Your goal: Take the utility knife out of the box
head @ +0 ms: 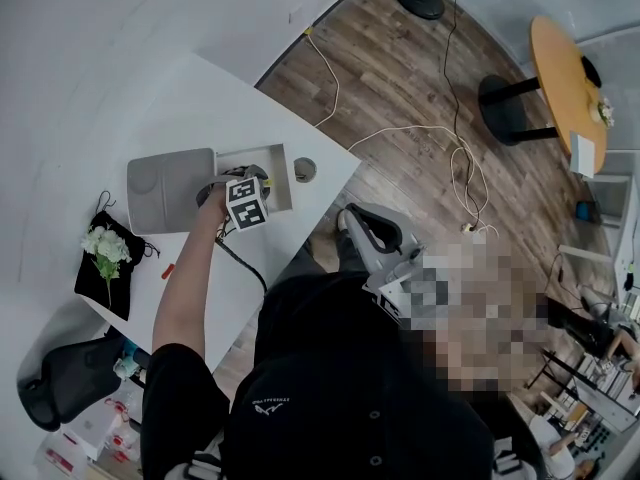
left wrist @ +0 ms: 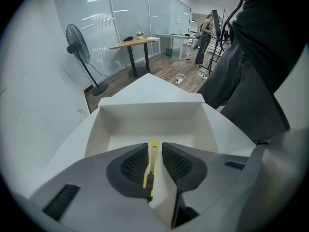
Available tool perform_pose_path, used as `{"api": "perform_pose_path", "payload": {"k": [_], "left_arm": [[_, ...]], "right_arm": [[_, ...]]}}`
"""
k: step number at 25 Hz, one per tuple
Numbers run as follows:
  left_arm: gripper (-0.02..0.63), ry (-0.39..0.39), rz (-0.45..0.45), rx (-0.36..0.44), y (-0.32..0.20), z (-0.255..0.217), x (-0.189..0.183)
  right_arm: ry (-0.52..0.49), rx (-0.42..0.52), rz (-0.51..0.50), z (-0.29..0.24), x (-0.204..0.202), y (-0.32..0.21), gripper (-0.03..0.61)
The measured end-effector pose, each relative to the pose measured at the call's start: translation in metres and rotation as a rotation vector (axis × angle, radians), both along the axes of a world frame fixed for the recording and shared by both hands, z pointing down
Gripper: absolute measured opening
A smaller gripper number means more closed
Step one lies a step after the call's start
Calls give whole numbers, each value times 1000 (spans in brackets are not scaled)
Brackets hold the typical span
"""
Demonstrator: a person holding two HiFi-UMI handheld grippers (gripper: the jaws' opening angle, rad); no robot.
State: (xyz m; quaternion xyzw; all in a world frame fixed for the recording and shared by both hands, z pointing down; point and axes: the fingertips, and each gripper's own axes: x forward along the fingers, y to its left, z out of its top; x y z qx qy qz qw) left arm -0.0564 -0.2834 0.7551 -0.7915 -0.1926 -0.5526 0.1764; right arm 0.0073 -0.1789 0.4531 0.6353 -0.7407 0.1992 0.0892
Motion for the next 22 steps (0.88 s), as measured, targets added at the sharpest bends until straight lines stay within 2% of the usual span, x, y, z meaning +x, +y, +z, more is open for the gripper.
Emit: {"api": "perform_pose_path", "payload": {"k": [3,7,15,22], "left_arm": [[106,-42,14,-17,0,6,-1],[136,-63,20,-35,-3,8,2],[137,-92,9,-78,-3,10,3],[133,-103,5,-81,-4,12,3]], "right_arm": [[-4,-6,13,2,2,1,5],[-10,-14,35,5,8,1,5],[-19,-23,61,9,12,1,5],[-17,-28,42,11,6,-3,5]]}}
